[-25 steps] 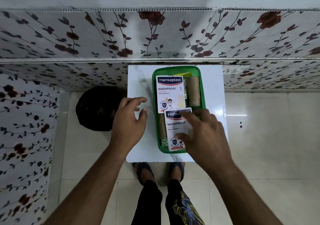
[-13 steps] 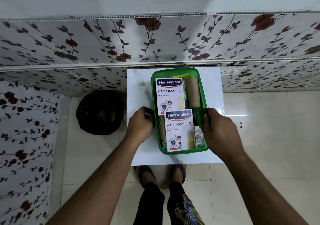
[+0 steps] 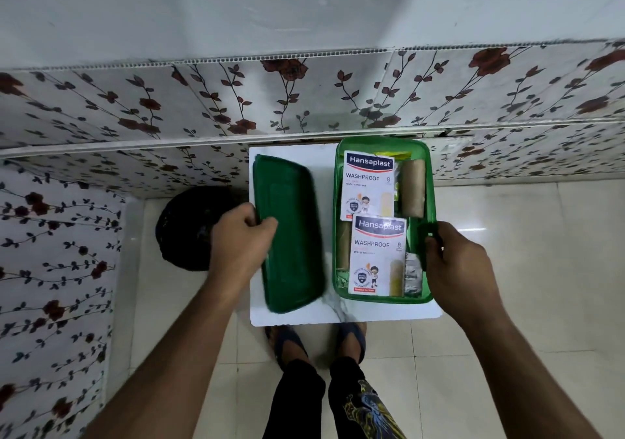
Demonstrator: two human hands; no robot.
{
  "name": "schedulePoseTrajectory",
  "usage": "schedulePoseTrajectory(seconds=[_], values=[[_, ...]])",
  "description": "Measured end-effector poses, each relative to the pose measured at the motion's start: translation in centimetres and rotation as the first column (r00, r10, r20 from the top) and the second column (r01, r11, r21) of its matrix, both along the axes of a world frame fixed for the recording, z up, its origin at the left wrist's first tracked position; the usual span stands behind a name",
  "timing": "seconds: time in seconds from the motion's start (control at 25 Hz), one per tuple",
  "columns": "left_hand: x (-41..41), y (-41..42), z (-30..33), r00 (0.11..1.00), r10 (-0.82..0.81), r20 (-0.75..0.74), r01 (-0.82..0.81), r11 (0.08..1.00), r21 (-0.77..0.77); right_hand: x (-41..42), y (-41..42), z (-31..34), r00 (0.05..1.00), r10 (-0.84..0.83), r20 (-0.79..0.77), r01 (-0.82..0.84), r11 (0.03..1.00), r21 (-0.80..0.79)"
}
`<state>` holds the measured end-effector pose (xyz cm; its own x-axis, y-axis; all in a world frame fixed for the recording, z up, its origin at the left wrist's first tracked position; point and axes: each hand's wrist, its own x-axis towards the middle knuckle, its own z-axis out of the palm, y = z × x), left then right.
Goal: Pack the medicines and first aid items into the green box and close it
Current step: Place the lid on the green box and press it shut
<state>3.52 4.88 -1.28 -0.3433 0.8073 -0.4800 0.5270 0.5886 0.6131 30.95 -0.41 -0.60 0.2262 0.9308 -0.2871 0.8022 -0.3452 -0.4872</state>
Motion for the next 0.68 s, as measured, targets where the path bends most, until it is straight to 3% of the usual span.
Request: schedulePoseTrajectory(seconds=[0.12,0.28,0.36,0.48,0.6,0.68], values=[[-1.0,-0.6,4.3,0.995,0.041,-0.09,-0.026,0.985,0.171,-1.8,-0.1,-1.1,0.999,0.047,-0.024,-0.049,0.997,-0.054],[2.8,-0.2,6.3,0.996,0.016,-0.089,0.008,0.965,0.261,-4.3,-0.1,-2.3,0.995,0.057,-0.086,-0.063,0.995,-0.075],[6.0,-0.2,5.9,0.993,-0.018,-0.113,0.047,0.963,0.264,-4.5,0.0,-2.3,0.978,-0.014,-0.206,-0.004,0.996,-0.089],[10.4,-1.1,4.1,0.95,-0.147,-0.276,0.209,0.955,0.212,-3.4,-0.2,-2.2,0.857,-0.221,-0.465,0.157,0.972,-0.173],[13.0,-2.2,1.9,0.888,-0.267,-0.375,0.349,0.921,0.17,-2.3,-0.4,-2.0,0.772,-0.33,-0.543,0.236,0.942,-0.237],[12.3,-2.1,1.7,0.885,-0.257,-0.388,0.377,0.885,0.273,-2.1,-0.3,-1.9,0.757,-0.349,-0.552,0.261,0.937,-0.234]])
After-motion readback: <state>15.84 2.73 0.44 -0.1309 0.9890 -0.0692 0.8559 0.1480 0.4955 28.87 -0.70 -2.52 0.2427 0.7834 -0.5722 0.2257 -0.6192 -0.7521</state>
